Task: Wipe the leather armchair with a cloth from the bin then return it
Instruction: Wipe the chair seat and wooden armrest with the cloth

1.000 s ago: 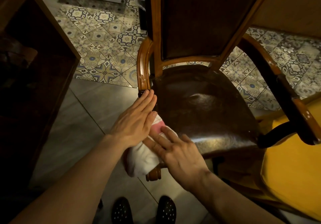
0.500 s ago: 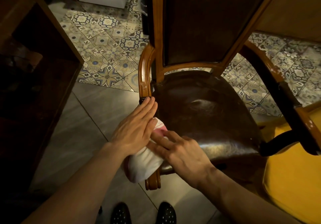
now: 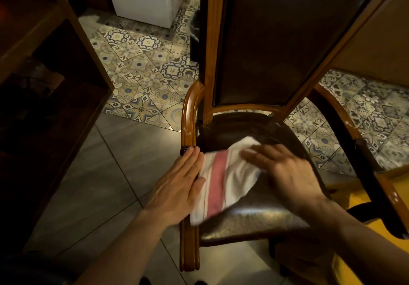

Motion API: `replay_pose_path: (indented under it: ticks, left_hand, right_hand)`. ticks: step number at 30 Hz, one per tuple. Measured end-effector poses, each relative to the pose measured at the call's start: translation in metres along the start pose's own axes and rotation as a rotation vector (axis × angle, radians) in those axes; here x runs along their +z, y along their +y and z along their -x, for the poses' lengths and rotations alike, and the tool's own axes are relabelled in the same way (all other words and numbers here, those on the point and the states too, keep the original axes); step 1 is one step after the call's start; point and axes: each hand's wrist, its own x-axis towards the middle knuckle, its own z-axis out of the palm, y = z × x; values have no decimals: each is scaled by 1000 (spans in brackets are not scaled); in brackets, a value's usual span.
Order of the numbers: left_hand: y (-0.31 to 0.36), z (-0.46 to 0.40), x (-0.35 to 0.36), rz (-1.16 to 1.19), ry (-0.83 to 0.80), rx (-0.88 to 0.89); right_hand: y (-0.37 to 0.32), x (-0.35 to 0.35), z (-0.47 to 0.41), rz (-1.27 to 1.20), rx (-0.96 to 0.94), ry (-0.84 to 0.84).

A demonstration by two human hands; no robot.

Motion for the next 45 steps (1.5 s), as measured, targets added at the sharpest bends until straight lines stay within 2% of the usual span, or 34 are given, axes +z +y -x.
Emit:
replay_pose_path:
  ticks: [3, 5, 12, 15, 19, 21, 23, 28, 45]
  left_hand:
    - [1, 1, 0, -18, 14, -4]
    - [3, 2, 2, -41, 15, -14]
    - [9, 4, 9, -44, 41, -77]
    - [9, 4, 11, -15, 35, -91]
    - [10, 5, 11, 9, 23, -136]
    - [10, 5, 7, -24, 3, -159]
    - [12, 6, 6, -12, 6, -155]
    - [9, 6, 9, 31, 48, -117]
    - [7, 4, 14, 2, 42, -62]
  right_hand:
    - [16, -16, -24, -74, 155, 143]
    - [14, -23, -45, -97, 155, 219]
    - [-42, -26, -117, -147, 115, 314]
    - [-63, -18, -137, -158, -2, 225]
    - [-75, 6, -146, -192, -201, -65]
    - [-73, 15, -146, -286, -229, -200]
    - [-68, 19, -144, -372, -215, -252]
    - [-57, 27, -153, -241, -283, -232]
    - [-48, 51, -228, -109, -129, -4]
